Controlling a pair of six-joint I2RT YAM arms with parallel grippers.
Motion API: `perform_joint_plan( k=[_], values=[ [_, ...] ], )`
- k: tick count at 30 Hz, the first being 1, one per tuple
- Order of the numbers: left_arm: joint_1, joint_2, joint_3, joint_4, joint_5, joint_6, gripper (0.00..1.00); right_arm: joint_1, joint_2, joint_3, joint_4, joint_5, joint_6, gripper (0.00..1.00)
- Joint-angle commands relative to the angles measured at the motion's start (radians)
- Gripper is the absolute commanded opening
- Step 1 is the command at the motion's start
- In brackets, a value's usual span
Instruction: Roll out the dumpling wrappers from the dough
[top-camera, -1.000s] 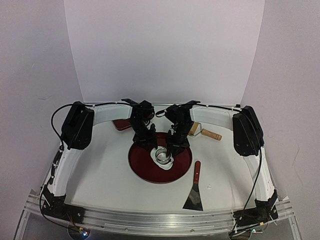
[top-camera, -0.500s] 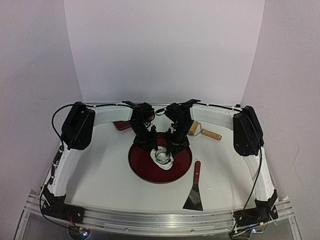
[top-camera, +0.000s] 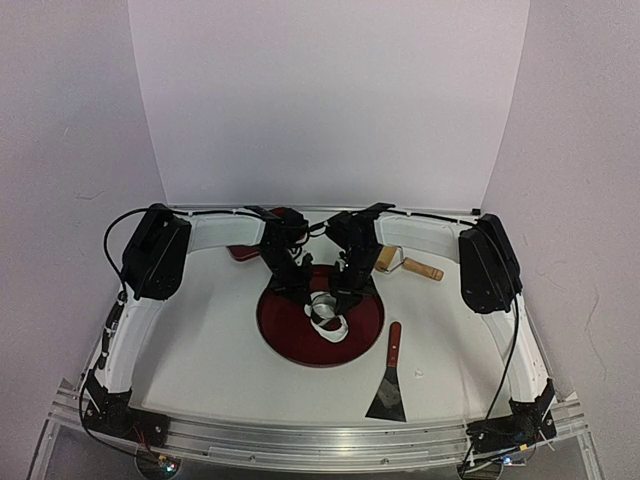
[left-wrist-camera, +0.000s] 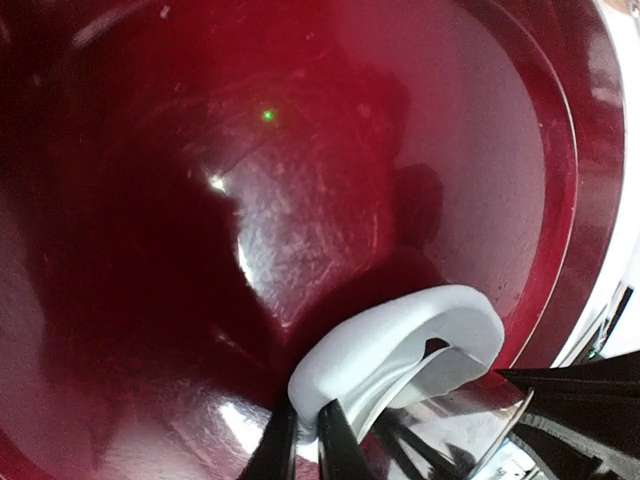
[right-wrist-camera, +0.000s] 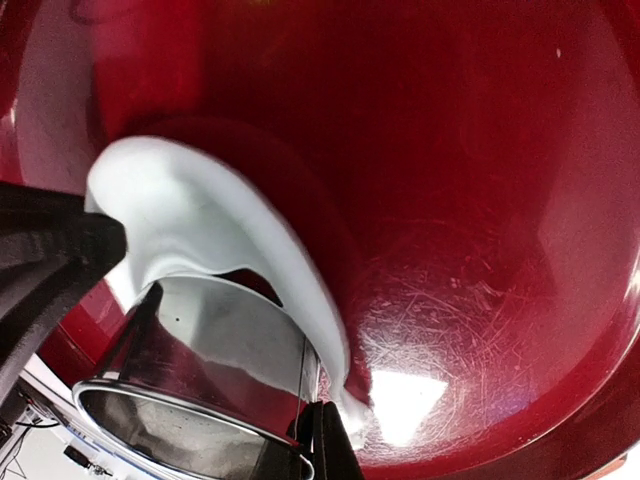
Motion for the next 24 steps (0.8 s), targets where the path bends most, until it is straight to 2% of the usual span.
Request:
perform_joint_plan(
  k=[1, 9, 24],
  values=[
    [-0.011, -0.021, -0.036, 0.003, -0.019, -0.006, 0.01, 0.007, -0.033, 0.037, -0.024, 0.028, 0.000, 0.00],
    [-0.011, -0.041, -0.046, 0.001, -0.042, -0.009, 0.00, 0.003, -0.098, 0.029, -0.056, 0.071, -0.002, 0.00],
    [-0.012, -0.186, -0.103, -0.013, -0.132, -0.036, 0.00, -0.078, -0.196, 0.024, -0.089, 0.091, 0.028, 0.00]
  ],
)
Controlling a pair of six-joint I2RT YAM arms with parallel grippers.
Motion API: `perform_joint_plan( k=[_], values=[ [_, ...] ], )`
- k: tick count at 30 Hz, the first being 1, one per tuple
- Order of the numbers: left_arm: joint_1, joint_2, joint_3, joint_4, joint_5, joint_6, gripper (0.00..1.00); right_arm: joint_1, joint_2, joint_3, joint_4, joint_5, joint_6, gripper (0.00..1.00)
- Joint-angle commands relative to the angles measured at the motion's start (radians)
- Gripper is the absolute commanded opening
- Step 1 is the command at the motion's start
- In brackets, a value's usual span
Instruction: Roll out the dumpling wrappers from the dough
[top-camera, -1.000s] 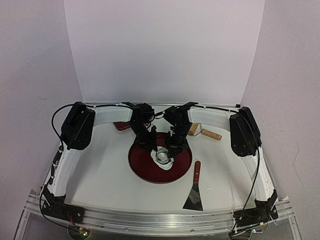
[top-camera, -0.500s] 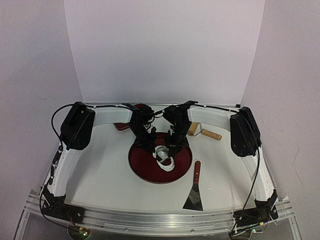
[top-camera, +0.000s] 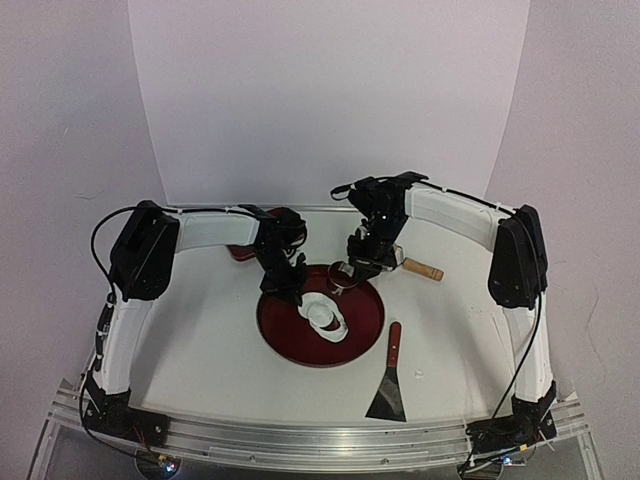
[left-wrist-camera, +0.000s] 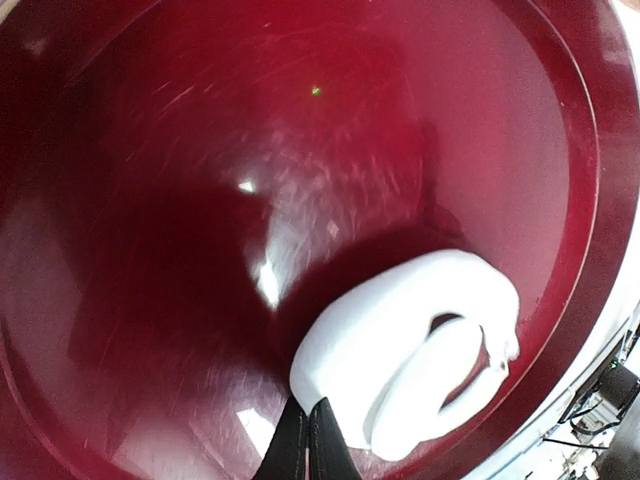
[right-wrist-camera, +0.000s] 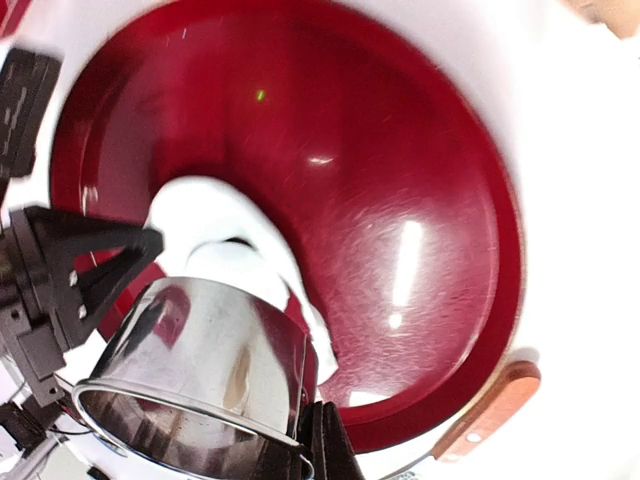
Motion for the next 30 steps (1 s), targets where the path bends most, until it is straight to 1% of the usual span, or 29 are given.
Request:
perform_joint_plan(
  k=[1, 9, 13, 19, 22, 27, 30],
  values=[
    [0.000, -0.099, -0.003, -0.022, -0.039, -0.016, 0.00, -0.016, -0.035, 0.009, -0.024, 0.029, 0.005, 0.00],
    [0.000, -0.100, 0.037, -0.021, -0.035, -0.013, 0.00, -0.021, 0.011, 0.001, -0.024, 0.060, -0.015, 0.00],
    [-0.001, -0.103, 0.062, -0.022, -0.007, -0.004, 0.00, -0.024, 0.028, 0.007, -0.027, 0.079, -0.019, 0.00],
    [-0.003, -0.147, 0.210, -0.098, -0.014, -0.004, 0.00, -0.047, 0.007, -0.020, -0.032, 0.143, -0.009, 0.00],
    [-0.003, -0.139, 0.280, -0.181, -0.022, 0.012, 0.00, -0.064, -0.015, -0.027, -0.032, 0.179, 0.004, 0.00],
    [-0.025, -0.145, 0.414, -0.352, -0.178, 0.059, 0.00, -0.082, -0.045, -0.022, -0.033, 0.227, 0.018, 0.00],
    [-0.032, -0.118, 0.499, -0.470, -0.279, 0.073, 0.00, -0.089, -0.058, -0.022, -0.032, 0.246, 0.023, 0.00]
  ],
)
